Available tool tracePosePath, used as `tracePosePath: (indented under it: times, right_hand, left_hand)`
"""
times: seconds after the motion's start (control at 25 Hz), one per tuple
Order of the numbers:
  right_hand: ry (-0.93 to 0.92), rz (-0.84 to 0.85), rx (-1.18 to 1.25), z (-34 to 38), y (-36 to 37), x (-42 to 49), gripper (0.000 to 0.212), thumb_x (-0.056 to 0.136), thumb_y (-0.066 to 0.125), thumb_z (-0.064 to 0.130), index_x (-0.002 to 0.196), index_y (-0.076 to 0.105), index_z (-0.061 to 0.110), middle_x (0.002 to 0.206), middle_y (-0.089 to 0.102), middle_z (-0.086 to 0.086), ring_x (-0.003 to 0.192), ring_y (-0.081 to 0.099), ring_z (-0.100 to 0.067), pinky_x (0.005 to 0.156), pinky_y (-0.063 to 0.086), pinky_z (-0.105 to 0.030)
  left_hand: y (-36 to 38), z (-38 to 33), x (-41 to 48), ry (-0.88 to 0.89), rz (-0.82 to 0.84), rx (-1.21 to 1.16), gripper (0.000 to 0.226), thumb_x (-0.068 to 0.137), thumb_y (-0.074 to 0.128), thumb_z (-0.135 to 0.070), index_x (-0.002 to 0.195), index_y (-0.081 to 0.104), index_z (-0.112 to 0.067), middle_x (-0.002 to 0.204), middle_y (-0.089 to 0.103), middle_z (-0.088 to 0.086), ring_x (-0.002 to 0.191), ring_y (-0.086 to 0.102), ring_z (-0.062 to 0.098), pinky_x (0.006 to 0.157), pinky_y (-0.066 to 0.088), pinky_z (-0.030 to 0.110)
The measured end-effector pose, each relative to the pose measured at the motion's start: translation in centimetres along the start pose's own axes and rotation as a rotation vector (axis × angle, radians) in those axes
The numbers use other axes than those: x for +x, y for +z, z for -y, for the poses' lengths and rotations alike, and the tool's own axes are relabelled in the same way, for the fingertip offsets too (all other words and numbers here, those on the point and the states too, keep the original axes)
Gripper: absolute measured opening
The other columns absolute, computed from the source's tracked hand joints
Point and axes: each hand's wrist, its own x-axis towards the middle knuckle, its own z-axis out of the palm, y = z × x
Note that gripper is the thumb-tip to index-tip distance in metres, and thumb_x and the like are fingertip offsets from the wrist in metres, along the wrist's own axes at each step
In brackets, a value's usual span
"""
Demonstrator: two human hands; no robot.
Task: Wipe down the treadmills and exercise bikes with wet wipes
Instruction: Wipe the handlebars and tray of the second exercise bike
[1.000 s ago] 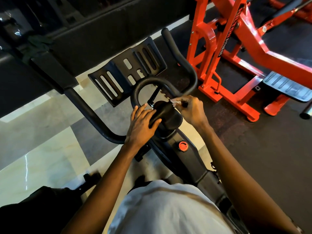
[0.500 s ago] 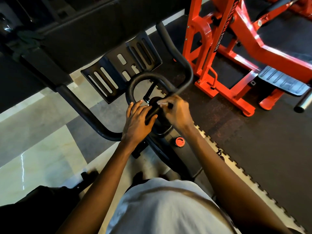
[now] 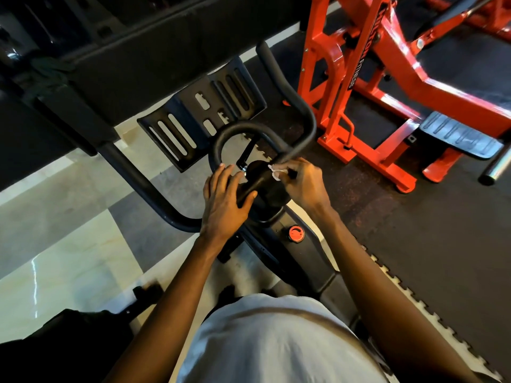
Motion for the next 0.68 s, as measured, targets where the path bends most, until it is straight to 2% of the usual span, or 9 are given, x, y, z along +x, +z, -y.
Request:
tracePosePath:
  times: [0.16,0.28,0.36,0.44,0.52,0.64,0.68]
  right_hand:
    - [0.094,-0.064,-0.027,-2.2,1.1,-1.9,0.021,0.093,0.068,0.01,0.108,0.076,0.022,0.108,0.069,0.006,0.088,0.058,0.003,0.079,0.047,-0.008]
    - [0.006,0.001,-0.122,-2.3,3.2,-3.9,0.022,0.092,0.067,0.009,0.107,0.077,0.021,0.109,0.067,0.008,0.09,0.055,0.004,0.079,0.037,0.002]
    - [-0.014,0.039,-0.134,-2.5,2.9,-4.2,0.024,0.091,0.068,0.009,0.108,0.077,0.023,0.105,0.063,0.012,0.09,0.056,0.002,0.08,0.037,0.001]
    - [-0.01,-0.011,-0.141,-3.3,1.9,-3.8,0.023,0.092,0.067,0.011,0.108,0.076,0.024,0.104,0.065,0.011,0.087,0.054,0.003,0.079,0.044,-0.006]
    - [0.072,-0.084,-0.109,-3.8,1.4,-3.7,0.019,0.093,0.066,0.014,0.109,0.074,0.022,0.104,0.064,0.007,0.084,0.054,0.0,0.077,0.05,-0.015]
    - [0.131,-0.05,-0.038,-3.1,2.9,-5.3,0.019,0.091,0.066,0.012,0.108,0.07,0.02,0.105,0.056,0.008,0.086,0.053,0.007,0.072,0.042,-0.004]
    - [0.136,-0.047,-0.015,-2.8,3.4,-6.0,0.018,0.089,0.067,0.011,0.105,0.069,0.02,0.105,0.057,0.007,0.086,0.054,0.005,0.071,0.042,-0.005]
  left_hand:
    - [0.2,0.2,-1.2,0.018,0.026,0.04,0.047,0.102,0.055,-0.041,0.141,0.055,-0.015,0.158,0.04,0.008,0.154,0.017,0.023,0.122,0.008,0.043]
    - [0.7,-0.4,-0.7,0.01,0.025,0.099,0.046,0.101,0.055,-0.041,0.138,0.056,-0.013,0.152,0.048,0.008,0.153,0.021,0.023,0.124,0.006,0.044]
    - [1.0,-0.6,-0.4,0.007,0.037,0.113,0.046,0.101,0.055,-0.043,0.137,0.057,-0.014,0.148,0.052,0.006,0.153,0.022,0.022,0.124,0.008,0.046]
    - [1.0,-0.6,-0.4,-0.005,0.051,0.126,0.046,0.101,0.054,-0.045,0.136,0.056,-0.015,0.146,0.053,0.004,0.152,0.022,0.021,0.123,0.012,0.048]
    - [0.9,-0.6,-0.4,-0.017,0.056,0.132,0.046,0.101,0.054,-0.046,0.136,0.056,-0.016,0.146,0.053,0.003,0.152,0.022,0.021,0.121,0.014,0.049]
    - [0.8,-0.8,-0.4,-0.027,0.061,0.138,0.045,0.101,0.053,-0.045,0.135,0.056,-0.017,0.145,0.053,0.003,0.152,0.023,0.021,0.121,0.015,0.048]
    - [0.8,-0.9,-0.4,-0.029,0.057,0.14,0.044,0.101,0.053,-0.045,0.135,0.056,-0.017,0.145,0.053,0.003,0.151,0.023,0.021,0.121,0.015,0.048]
